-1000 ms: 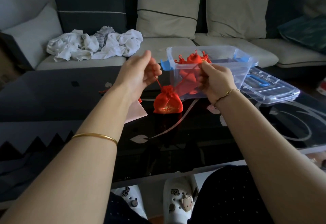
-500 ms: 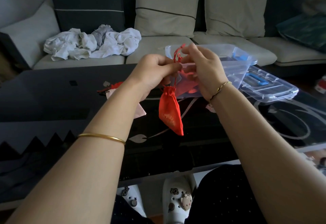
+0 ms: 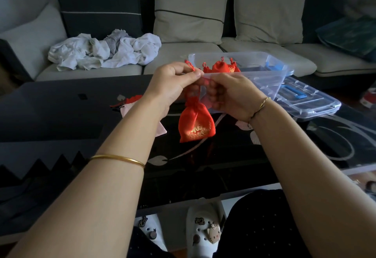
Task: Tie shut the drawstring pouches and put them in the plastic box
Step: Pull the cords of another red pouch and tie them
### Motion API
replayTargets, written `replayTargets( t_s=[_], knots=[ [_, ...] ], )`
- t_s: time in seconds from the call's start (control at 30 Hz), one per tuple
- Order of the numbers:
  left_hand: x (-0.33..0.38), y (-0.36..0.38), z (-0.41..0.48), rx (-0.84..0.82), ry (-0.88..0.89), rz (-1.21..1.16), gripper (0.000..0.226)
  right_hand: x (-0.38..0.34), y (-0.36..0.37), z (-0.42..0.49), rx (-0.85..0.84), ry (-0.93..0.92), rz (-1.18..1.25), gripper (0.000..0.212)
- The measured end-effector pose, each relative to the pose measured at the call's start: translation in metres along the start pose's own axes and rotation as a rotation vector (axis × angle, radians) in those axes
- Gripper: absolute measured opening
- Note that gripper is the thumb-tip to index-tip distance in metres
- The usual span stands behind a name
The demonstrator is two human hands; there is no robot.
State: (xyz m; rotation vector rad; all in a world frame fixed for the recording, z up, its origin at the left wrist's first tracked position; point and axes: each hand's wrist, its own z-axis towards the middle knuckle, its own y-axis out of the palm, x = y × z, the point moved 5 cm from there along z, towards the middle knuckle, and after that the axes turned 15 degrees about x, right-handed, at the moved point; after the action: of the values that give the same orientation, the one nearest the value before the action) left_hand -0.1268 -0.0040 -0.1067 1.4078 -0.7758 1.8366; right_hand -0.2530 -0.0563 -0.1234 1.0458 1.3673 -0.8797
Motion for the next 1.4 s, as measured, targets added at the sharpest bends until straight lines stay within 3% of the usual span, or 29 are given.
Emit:
replayTargets(
  t_s=[0.1,0.17,0.3,0.4,0.53,0.67,0.8,0.97,1.1,1.27,1.4],
  knots=[
    [-0.001,0.001,-0.001,-0.030,0.005,0.017,0.015,0.009,0.000,-0.007,-0.103,0.023,-0.409,0.030],
    [0.001,0.003,-0.004,-0.076,0.038,0.062,0.019,0.011,-0.001,-0.005,-0.054,-0.017,-0.522,0.025],
    [0.011,0.003,-0.007,-0.114,0.225,0.257,0.024,0.004,0.000,0.007,0.153,-0.189,-0.239,0.018],
    [0.017,0.007,-0.011,-0.097,0.422,0.403,0.025,0.008,0.007,0.006,0.057,-0.143,-0.044,0.026],
    [0.020,0.009,-0.016,-0.004,0.609,0.541,0.033,0.016,0.014,0.003,-0.084,-0.061,0.010,0.022],
    [0.022,0.006,-0.018,0.085,0.666,0.518,0.035,0.021,0.017,0.001,-0.195,0.027,0.065,0.017],
    [0.023,0.003,-0.016,0.140,0.662,0.468,0.033,0.018,0.017,-0.001,-0.233,0.002,0.093,0.015],
    [0.014,0.001,-0.009,0.131,0.561,0.406,0.026,0.015,0.012,0.005,-0.115,-0.053,0.010,0.015],
    [0.004,-0.002,-0.006,0.105,0.330,0.302,0.012,0.009,0.004,0.008,0.054,-0.138,-0.058,0.020],
    [-0.017,-0.008,-0.004,0.078,-0.123,0.216,0.019,0.014,-0.005,0.012,0.127,-0.023,0.212,0.028],
    [-0.021,-0.012,-0.006,0.168,-0.146,0.394,0.038,0.024,-0.003,0.013,0.005,0.186,0.501,0.042]
  ],
)
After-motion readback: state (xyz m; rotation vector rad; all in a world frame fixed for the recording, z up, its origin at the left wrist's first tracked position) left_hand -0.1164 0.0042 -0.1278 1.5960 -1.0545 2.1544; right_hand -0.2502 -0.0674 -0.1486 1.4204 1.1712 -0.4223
